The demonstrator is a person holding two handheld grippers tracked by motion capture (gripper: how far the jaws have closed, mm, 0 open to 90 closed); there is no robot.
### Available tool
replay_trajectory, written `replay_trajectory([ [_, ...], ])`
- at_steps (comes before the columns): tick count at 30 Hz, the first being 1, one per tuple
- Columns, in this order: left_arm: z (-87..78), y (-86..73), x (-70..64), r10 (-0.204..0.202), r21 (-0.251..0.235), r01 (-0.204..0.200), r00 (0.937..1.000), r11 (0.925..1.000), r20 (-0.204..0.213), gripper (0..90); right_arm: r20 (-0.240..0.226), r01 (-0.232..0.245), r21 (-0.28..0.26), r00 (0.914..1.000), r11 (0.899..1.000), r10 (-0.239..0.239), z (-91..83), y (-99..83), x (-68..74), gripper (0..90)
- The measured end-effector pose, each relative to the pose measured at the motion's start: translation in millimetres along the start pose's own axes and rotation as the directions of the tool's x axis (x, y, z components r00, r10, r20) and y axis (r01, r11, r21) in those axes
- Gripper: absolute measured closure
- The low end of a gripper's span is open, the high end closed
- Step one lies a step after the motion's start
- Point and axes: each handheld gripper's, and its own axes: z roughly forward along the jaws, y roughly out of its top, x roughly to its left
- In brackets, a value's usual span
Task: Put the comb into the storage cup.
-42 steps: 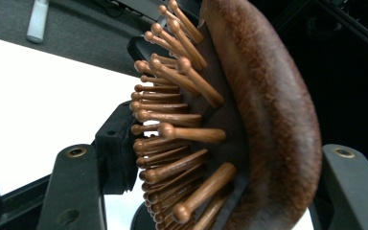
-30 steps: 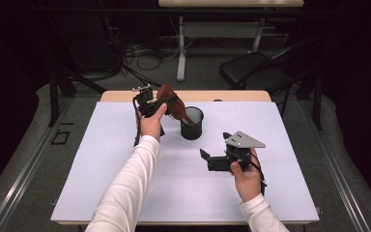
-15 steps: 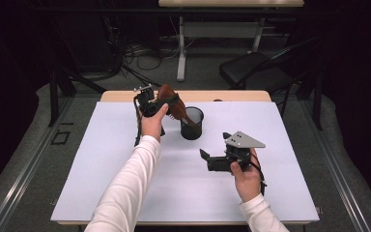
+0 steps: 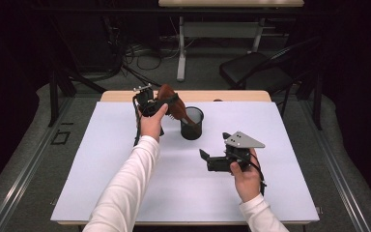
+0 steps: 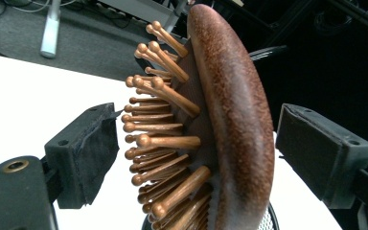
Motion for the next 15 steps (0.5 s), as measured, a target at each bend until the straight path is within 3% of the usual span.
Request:
replay_trajectory([
  [3, -0.6, -0.1, -0.2, 0.025, 0.019, -0.025, 0.9997, 0.9995, 0.0, 11.4, 0.0, -0.002, 0.0, 1.0, 1.0, 0.002, -0.2, 0.0, -0.1, 1.8],
  [12, -5.6, 3.0, -2.4, 0.036, -0.002, -0.036, 0.999, 0.9993, 0.026, 0.5, 0.0, -0.001, 0.001, 1.0, 1.0, 0.001, 0.3, -0.3, 0.4, 1.8],
  [15, -6.7, 3.6, -3.6, 0.029, -0.011, -0.029, 0.9989, 0.9995, 0.035, 0.5, 0.0, -0.002, 0.002, 1.0, 1.0, 0.002, 0.4, -0.3, 0.6, 1.8],
])
